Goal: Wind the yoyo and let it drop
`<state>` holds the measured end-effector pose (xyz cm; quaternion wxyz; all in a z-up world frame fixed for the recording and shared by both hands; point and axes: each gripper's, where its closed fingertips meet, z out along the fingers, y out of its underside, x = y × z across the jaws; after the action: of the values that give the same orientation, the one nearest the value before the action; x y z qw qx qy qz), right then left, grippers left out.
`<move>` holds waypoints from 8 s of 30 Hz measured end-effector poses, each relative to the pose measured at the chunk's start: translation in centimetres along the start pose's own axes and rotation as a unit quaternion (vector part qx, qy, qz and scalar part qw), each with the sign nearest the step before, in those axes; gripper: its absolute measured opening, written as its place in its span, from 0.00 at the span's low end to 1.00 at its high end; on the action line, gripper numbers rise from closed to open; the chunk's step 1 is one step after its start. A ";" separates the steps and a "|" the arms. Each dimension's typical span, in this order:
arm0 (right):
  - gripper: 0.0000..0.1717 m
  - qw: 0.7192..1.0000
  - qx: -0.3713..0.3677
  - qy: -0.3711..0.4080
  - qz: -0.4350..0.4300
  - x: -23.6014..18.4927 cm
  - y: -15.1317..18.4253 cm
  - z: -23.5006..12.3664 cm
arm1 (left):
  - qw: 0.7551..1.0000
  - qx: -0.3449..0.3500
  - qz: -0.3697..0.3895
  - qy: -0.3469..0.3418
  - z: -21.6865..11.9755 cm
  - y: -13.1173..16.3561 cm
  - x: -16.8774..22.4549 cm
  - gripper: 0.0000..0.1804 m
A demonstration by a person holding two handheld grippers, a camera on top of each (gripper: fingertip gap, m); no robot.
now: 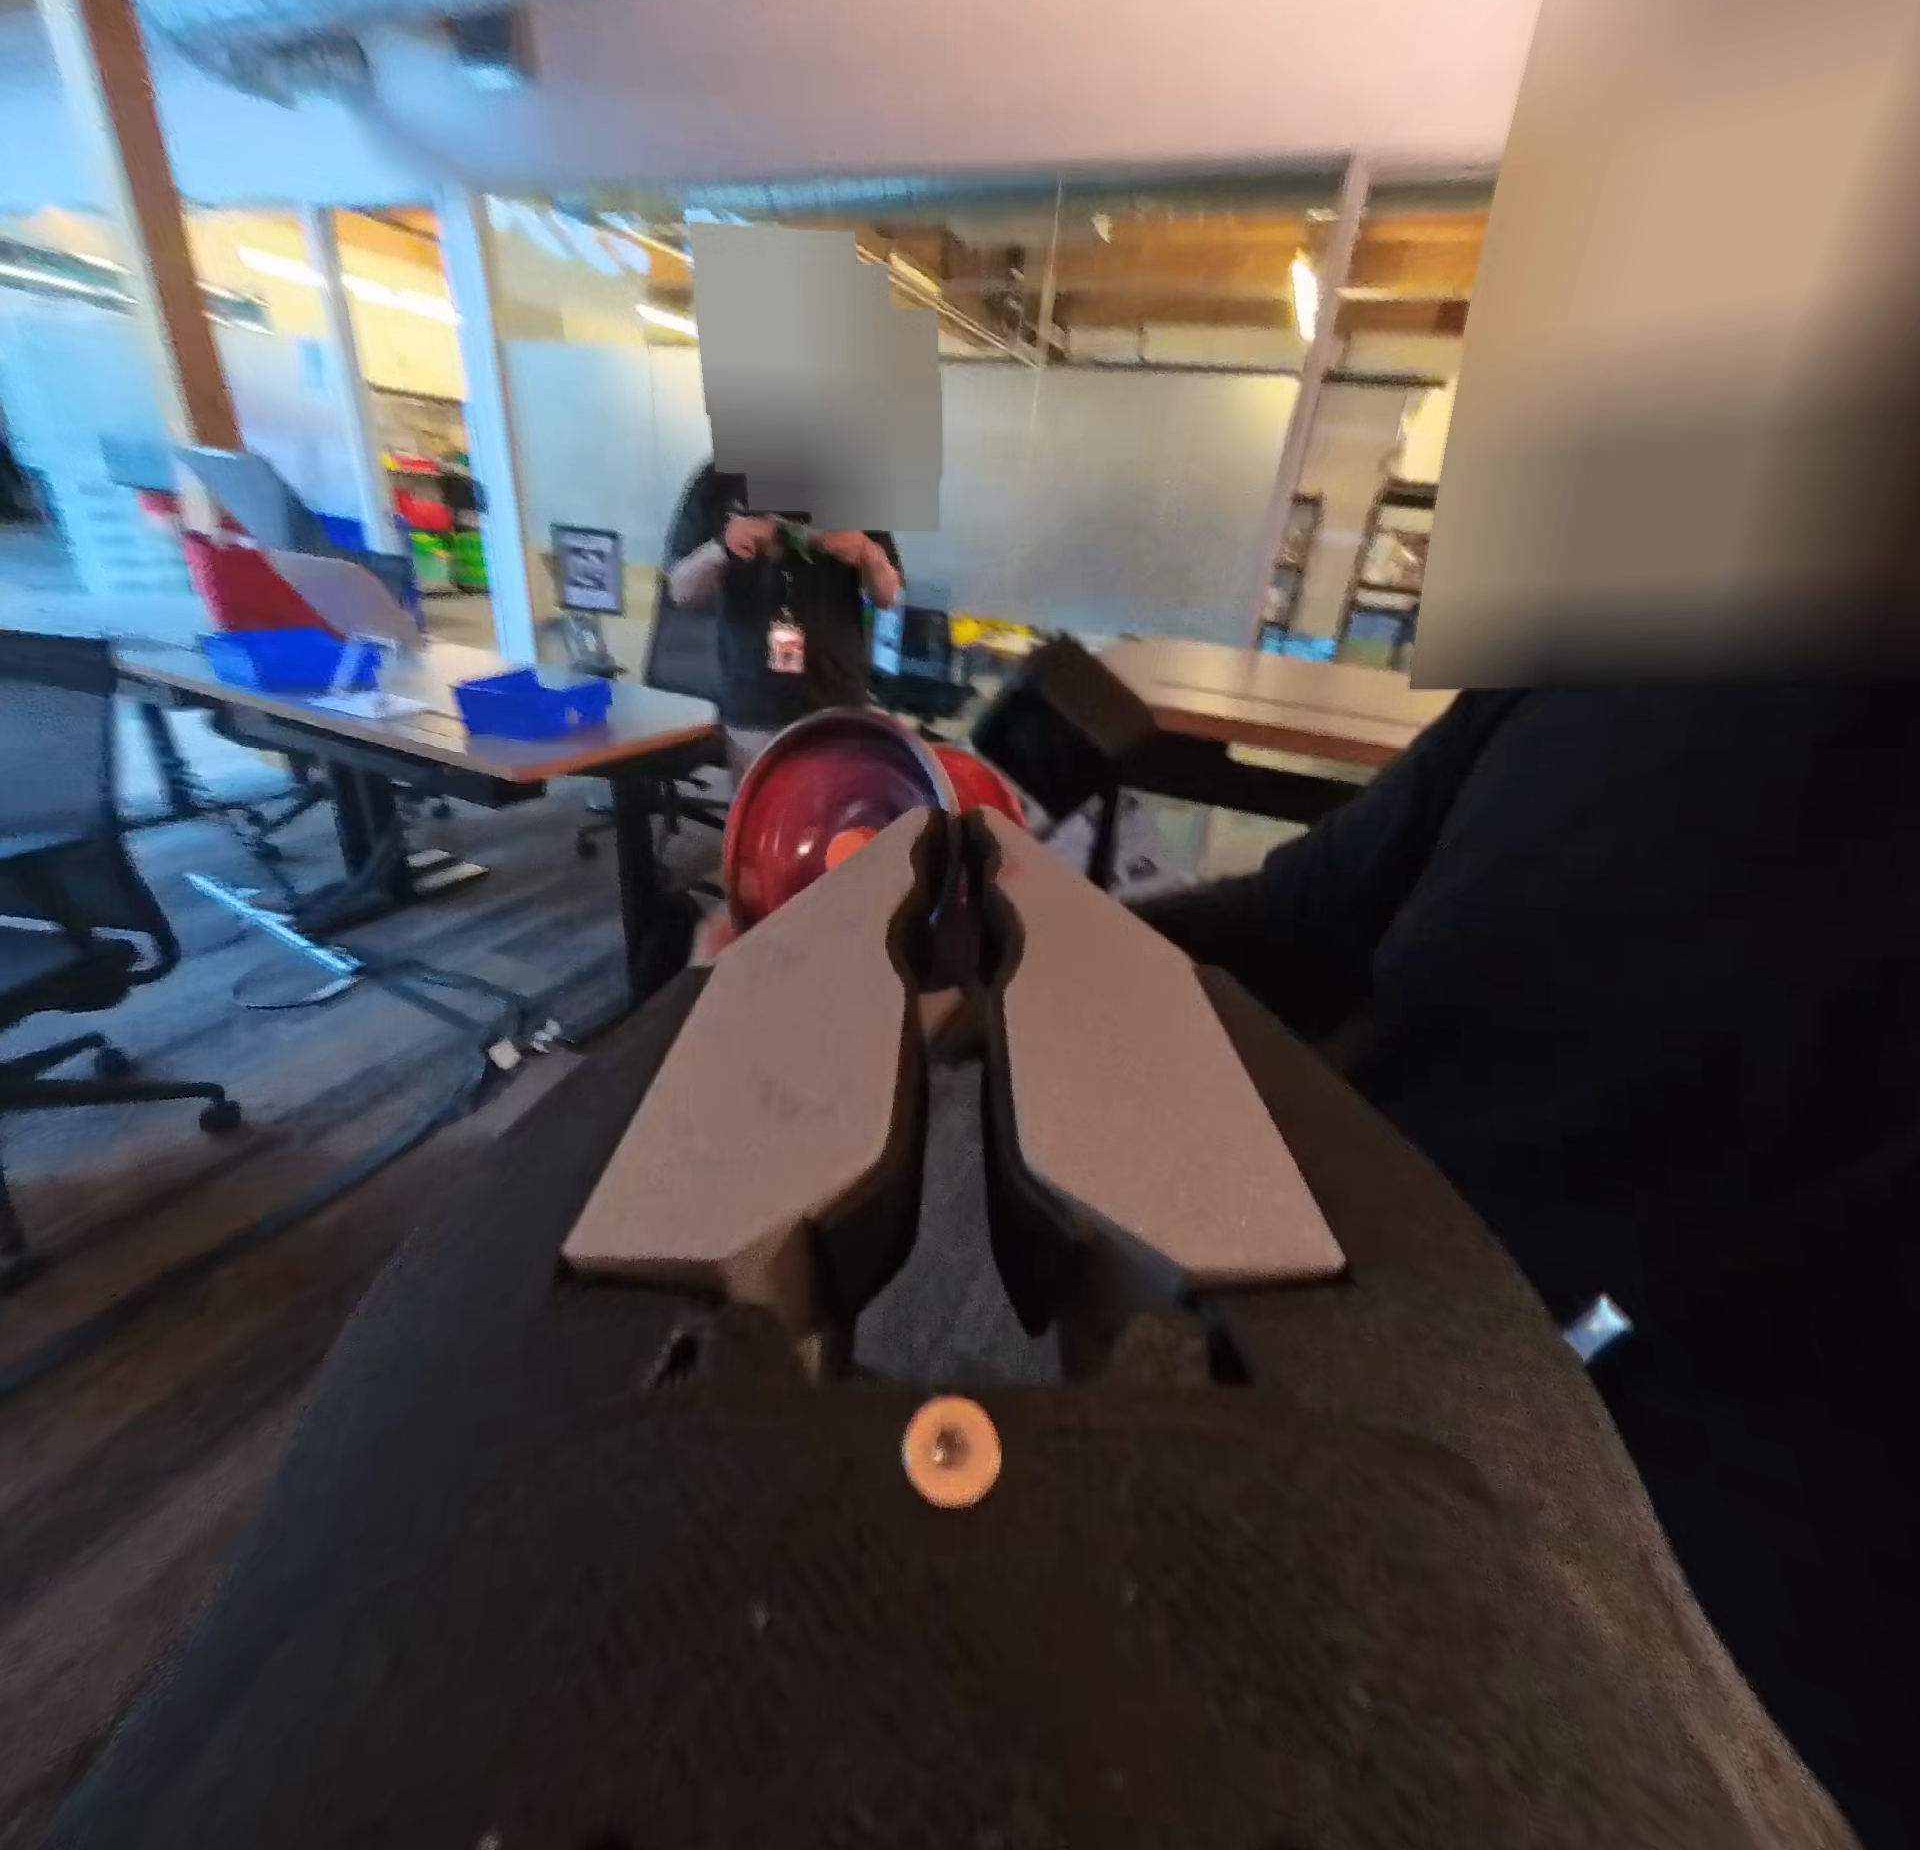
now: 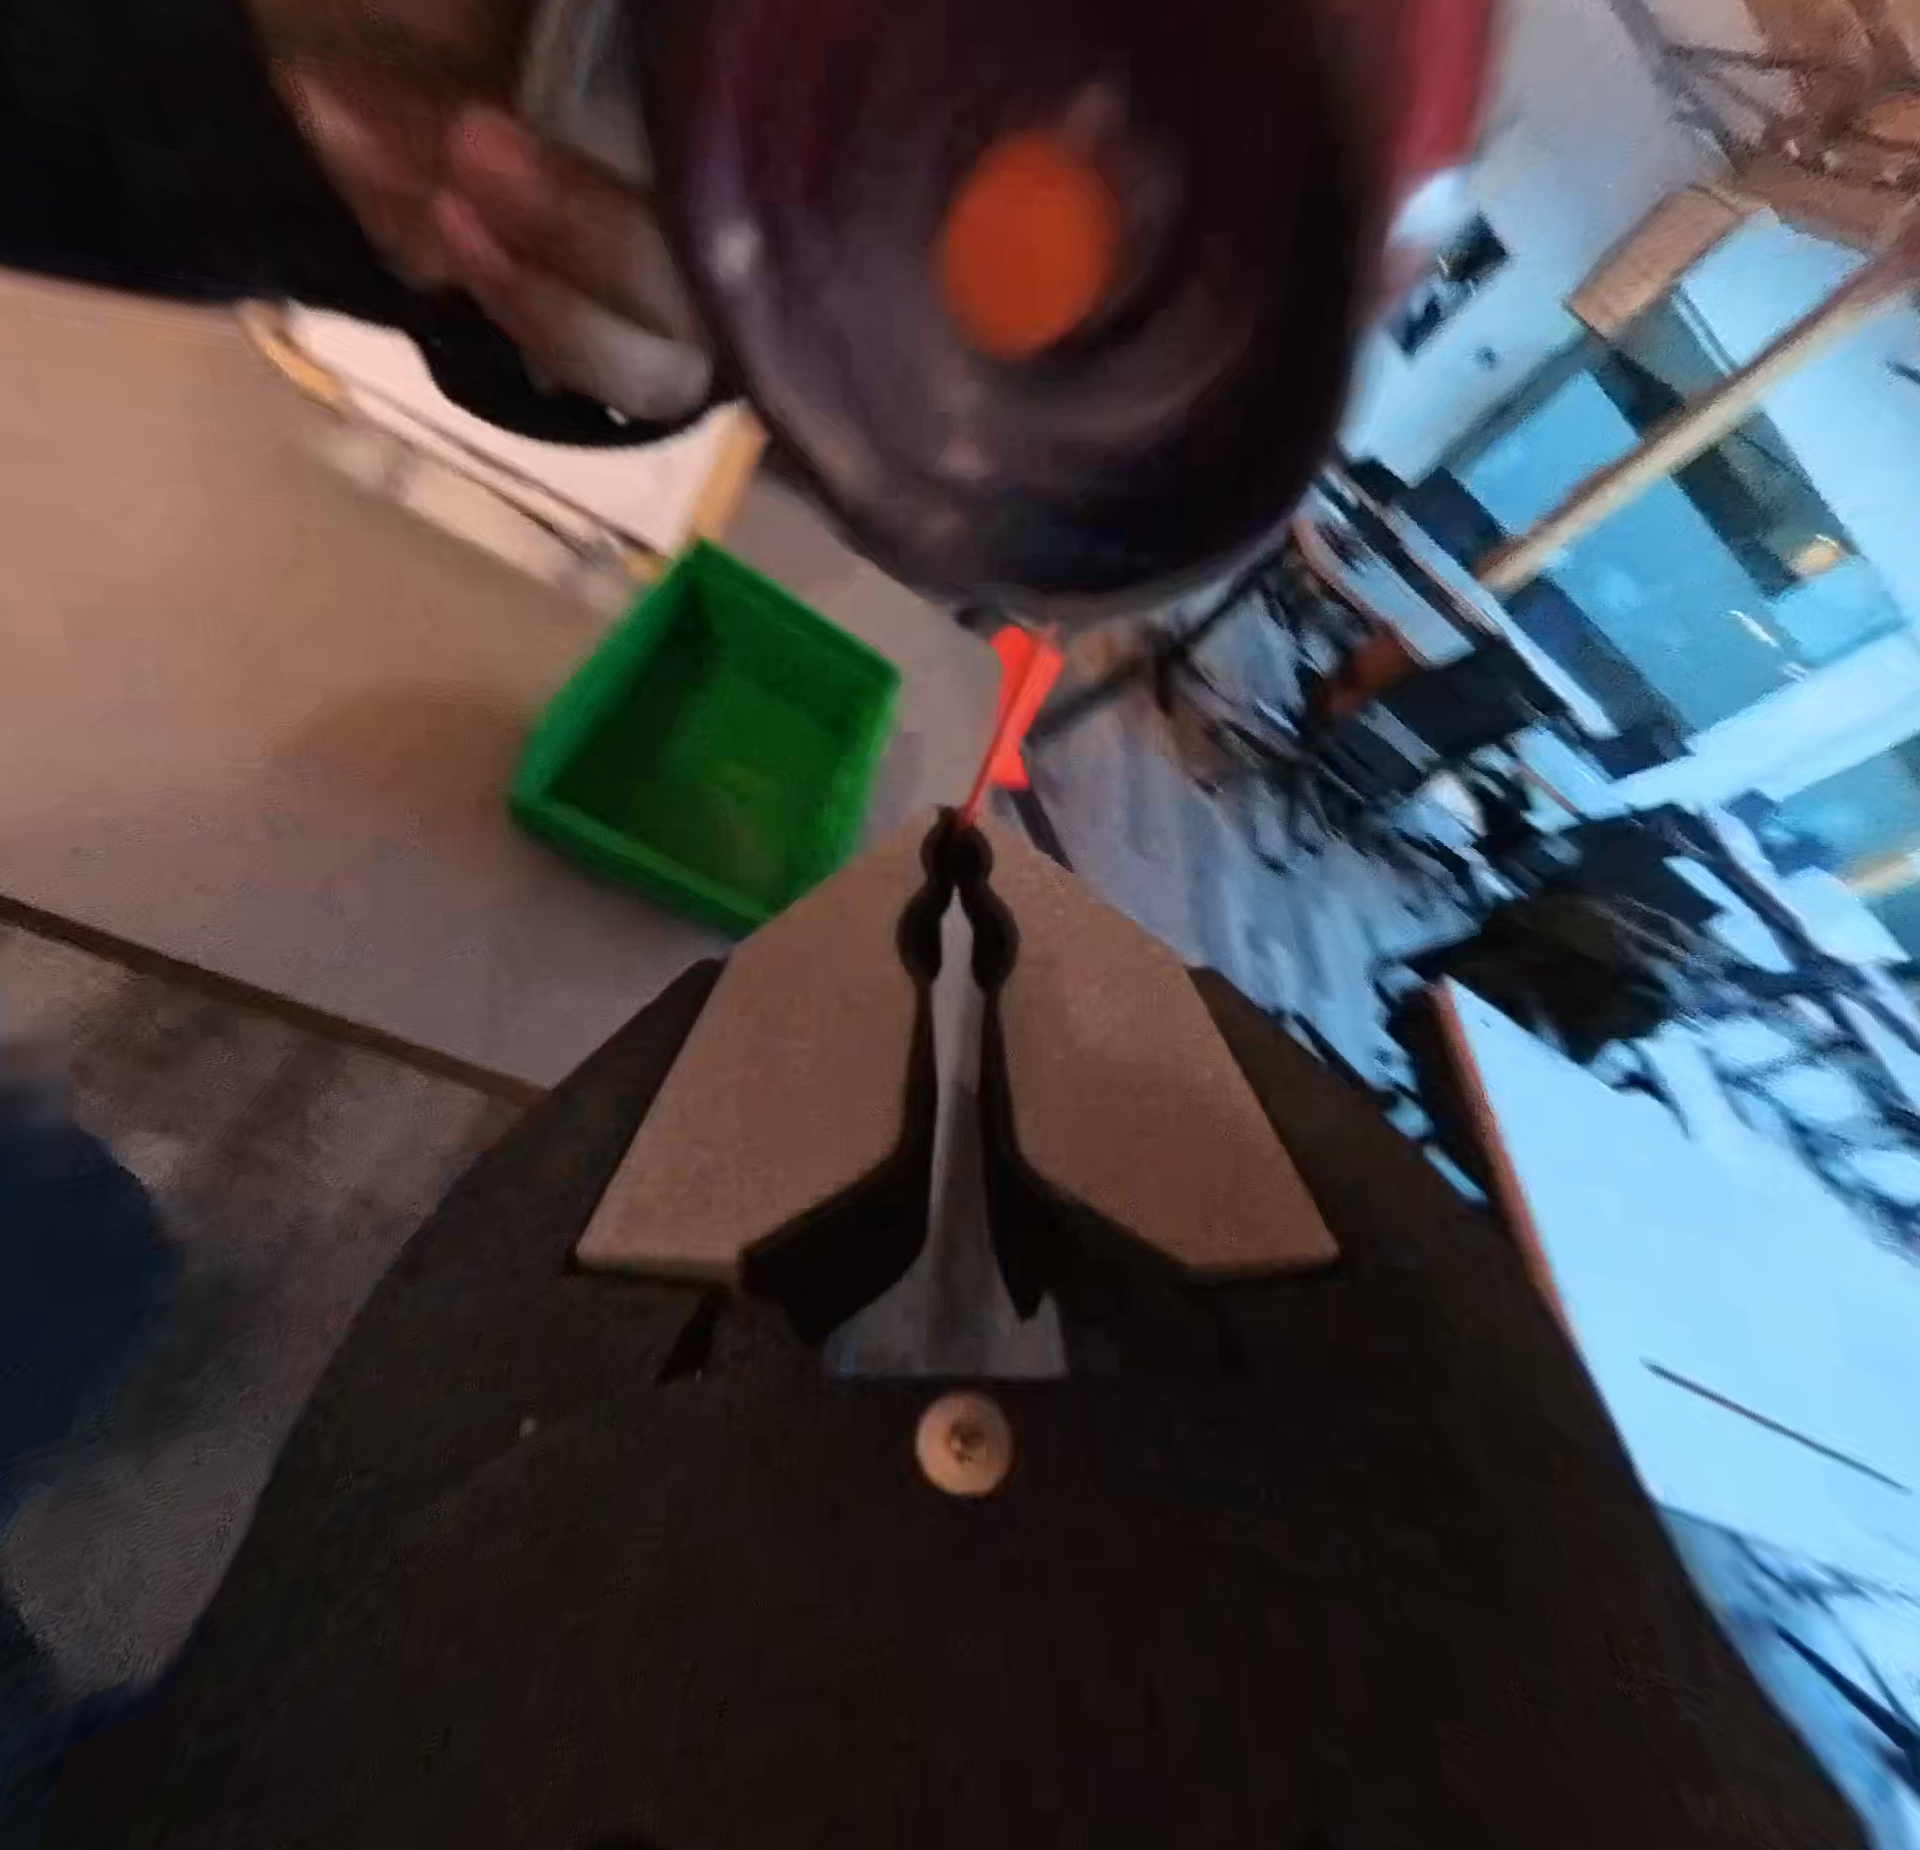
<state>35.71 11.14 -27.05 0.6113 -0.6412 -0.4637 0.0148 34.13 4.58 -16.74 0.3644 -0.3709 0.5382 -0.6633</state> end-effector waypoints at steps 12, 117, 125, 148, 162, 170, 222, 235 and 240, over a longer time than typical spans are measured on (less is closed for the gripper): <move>0.00 0.953 0.156 -0.246 0.080 -5.7 -3.6 -5.0 | 0.815 -0.234 0.051 -0.528 -5.3 7.4 -5.6 0.02; 0.00 0.990 0.133 -0.007 0.049 -4.2 -12.3 -4.3 | 0.973 -0.074 0.011 -0.219 -3.7 3.2 8.0 0.00; 0.00 0.929 0.228 -0.118 0.267 -10.7 -11.0 -0.9 | 0.986 0.085 -0.065 -0.131 -4.1 -1.4 8.7 0.01; 0.00 0.987 0.124 -0.061 0.081 -10.6 -8.2 1.2 | 0.995 0.050 -0.064 -0.059 -4.1 -0.3 11.2 0.01; 0.00 0.956 0.047 -0.251 0.146 -18.1 -9.6 -1.9 | 0.969 0.034 0.007 -0.246 -8.6 -0.2 6.2 0.00; 0.20 0.960 -0.022 -0.190 0.207 -15.4 -3.5 -1.9 | 0.983 0.093 0.031 -0.158 -7.9 -5.0 10.0 0.00; 0.00 0.935 0.120 -0.247 0.226 -19.3 -12.9 4.4 | 0.960 0.219 -0.028 -0.175 -13.1 -0.8 13.5 0.01; 0.00 0.904 0.132 -0.369 0.170 -26.8 -19.6 4.2 | 0.880 0.014 0.041 -0.473 -22.6 5.6 9.7 0.00; 0.00 0.798 0.220 -0.444 0.344 -23.8 -20.3 4.7 | 0.902 0.086 -0.042 -0.421 -21.1 8.6 9.5 0.00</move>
<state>7.71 -3.44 -25.12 0.4175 -0.5302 -0.4172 0.6087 11.87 4.19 -27.34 0.5589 -0.6050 0.2596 -0.5041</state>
